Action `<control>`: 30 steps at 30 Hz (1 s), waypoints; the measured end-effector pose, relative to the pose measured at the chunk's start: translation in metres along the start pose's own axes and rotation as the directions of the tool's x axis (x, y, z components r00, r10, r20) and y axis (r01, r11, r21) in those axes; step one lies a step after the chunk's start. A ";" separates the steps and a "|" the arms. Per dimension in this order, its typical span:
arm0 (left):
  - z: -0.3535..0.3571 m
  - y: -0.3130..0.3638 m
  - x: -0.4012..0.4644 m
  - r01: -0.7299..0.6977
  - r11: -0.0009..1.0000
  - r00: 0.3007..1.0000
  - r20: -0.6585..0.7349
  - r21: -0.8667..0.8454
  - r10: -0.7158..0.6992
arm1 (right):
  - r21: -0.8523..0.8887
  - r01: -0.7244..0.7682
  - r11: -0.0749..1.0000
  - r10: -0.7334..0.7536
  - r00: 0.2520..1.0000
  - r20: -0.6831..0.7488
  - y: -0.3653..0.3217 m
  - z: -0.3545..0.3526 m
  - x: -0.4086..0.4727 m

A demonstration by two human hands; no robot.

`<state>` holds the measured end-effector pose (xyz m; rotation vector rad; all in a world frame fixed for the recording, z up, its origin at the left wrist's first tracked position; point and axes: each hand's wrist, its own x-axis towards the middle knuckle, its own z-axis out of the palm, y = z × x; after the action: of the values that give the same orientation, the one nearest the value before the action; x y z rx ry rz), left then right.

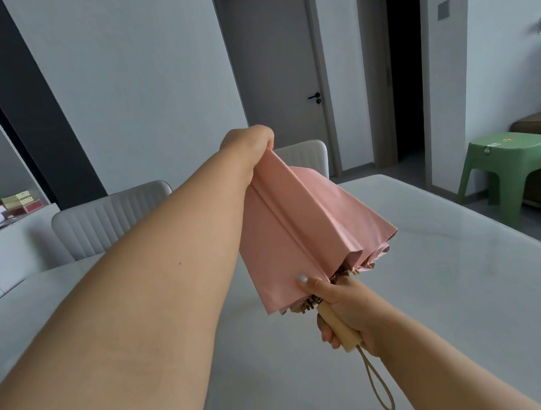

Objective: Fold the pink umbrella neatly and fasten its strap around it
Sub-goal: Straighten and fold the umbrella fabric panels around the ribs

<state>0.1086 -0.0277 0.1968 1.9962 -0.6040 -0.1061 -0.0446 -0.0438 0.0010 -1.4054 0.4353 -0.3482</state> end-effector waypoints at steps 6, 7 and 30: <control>0.002 -0.003 0.001 -0.041 0.996 0.999 0.018 -0.076 0.043 | 0.033 -0.017 0.999 0.018 1.000 -0.023 -0.001 -0.002 0.000; 0.001 -0.001 0.001 -0.051 0.989 0.999 -0.005 -0.137 0.051 | 0.032 -0.021 0.999 0.022 1.000 -0.022 -0.002 -0.002 -0.001; 0.017 -0.036 -0.015 -0.237 0.948 0.969 0.125 0.211 0.214 | 0.122 -0.019 0.992 0.025 0.999 -0.046 -0.009 -0.002 -0.007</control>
<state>0.1029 -0.0212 0.1544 2.1314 -0.9416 0.0025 -0.0510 -0.0433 0.0106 -1.2754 0.4608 -0.3844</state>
